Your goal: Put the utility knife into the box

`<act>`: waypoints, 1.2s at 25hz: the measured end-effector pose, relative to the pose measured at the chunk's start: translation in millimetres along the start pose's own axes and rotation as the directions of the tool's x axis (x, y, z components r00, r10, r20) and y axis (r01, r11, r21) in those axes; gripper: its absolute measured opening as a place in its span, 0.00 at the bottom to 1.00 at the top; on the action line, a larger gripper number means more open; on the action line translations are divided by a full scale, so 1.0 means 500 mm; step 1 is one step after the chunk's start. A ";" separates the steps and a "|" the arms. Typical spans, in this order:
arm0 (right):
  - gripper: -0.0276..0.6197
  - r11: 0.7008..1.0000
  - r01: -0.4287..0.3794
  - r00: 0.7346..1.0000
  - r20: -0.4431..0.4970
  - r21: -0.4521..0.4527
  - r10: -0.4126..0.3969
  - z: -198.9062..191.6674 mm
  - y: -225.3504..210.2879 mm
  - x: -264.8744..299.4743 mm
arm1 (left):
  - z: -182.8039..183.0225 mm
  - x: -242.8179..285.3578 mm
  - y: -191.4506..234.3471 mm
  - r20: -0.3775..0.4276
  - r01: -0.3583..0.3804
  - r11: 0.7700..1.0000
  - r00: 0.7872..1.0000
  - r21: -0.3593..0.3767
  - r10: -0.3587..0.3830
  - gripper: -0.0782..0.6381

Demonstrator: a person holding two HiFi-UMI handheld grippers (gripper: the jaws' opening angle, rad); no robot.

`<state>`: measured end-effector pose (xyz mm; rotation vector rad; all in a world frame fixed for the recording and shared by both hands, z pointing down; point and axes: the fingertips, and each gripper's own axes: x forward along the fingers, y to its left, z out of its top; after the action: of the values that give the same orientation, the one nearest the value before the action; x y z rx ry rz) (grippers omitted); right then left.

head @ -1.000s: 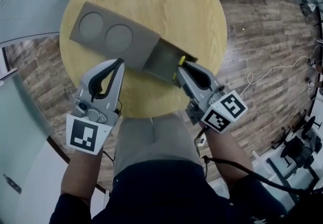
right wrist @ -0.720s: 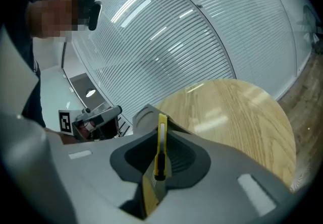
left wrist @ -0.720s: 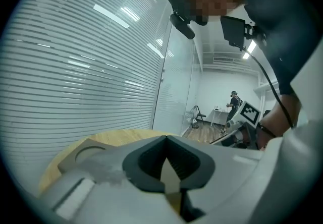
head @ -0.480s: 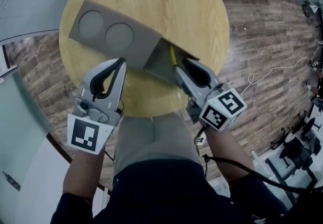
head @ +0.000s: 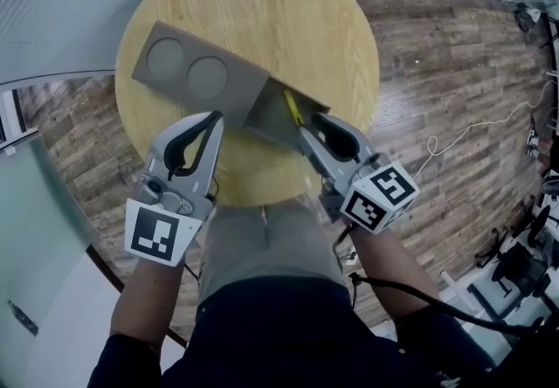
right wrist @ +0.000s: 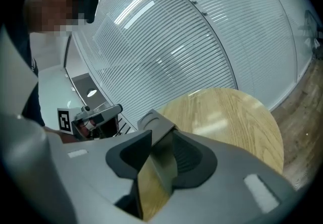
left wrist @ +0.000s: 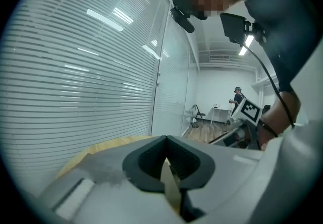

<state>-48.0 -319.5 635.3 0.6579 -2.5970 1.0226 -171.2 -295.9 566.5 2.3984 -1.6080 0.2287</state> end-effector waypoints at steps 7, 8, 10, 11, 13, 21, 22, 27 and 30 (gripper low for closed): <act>0.25 1.000 -0.019 0.998 0.058 0.023 0.018 0.056 0.045 -0.057 | 0.089 -0.025 -0.032 0.030 0.017 0.999 0.999 0.041 -0.018 0.11; 0.25 1.000 -0.019 0.997 0.071 0.017 0.018 0.068 0.052 -0.067 | 0.105 -0.029 -0.038 0.036 0.019 0.998 0.999 0.052 -0.021 0.11; 0.25 1.000 -0.023 0.995 0.100 0.012 0.021 0.096 0.066 -0.090 | 0.141 -0.038 -0.049 0.054 0.020 0.997 0.998 0.074 -0.024 0.11; 0.25 1.000 -0.027 0.993 0.115 0.012 0.025 0.110 0.076 -0.103 | 0.160 -0.043 -0.056 0.065 0.021 0.996 0.998 0.087 -0.026 0.11; 0.25 0.999 -0.036 0.989 0.145 0.008 0.034 0.136 0.099 -0.128 | 0.196 -0.057 -0.071 0.084 0.023 0.993 0.996 0.115 -0.032 0.11; 0.25 0.996 -0.052 0.970 0.235 -0.075 0.068 0.219 0.201 -0.226 | 0.292 -0.143 -0.109 0.128 0.012 0.989 0.991 0.150 -0.032 0.11; 0.25 0.995 -0.052 0.967 0.244 -0.087 0.071 0.230 0.210 -0.234 | 0.299 -0.153 -0.111 0.133 0.014 0.988 0.990 0.155 -0.035 0.11; 0.25 0.986 -0.042 0.946 0.310 -0.162 0.092 0.289 0.256 -0.283 | 0.352 -0.189 -0.121 0.179 0.018 0.988 0.983 0.155 -0.046 0.11; 0.25 0.976 -0.058 0.934 0.333 -0.212 0.128 0.309 0.295 -0.312 | 0.381 -0.211 -0.131 0.196 0.018 0.986 0.979 0.166 -0.051 0.11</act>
<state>-1.3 -283.2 377.3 0.7244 -3.0107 0.7080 -151.7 -233.1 348.8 2.6462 -1.6897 0.1205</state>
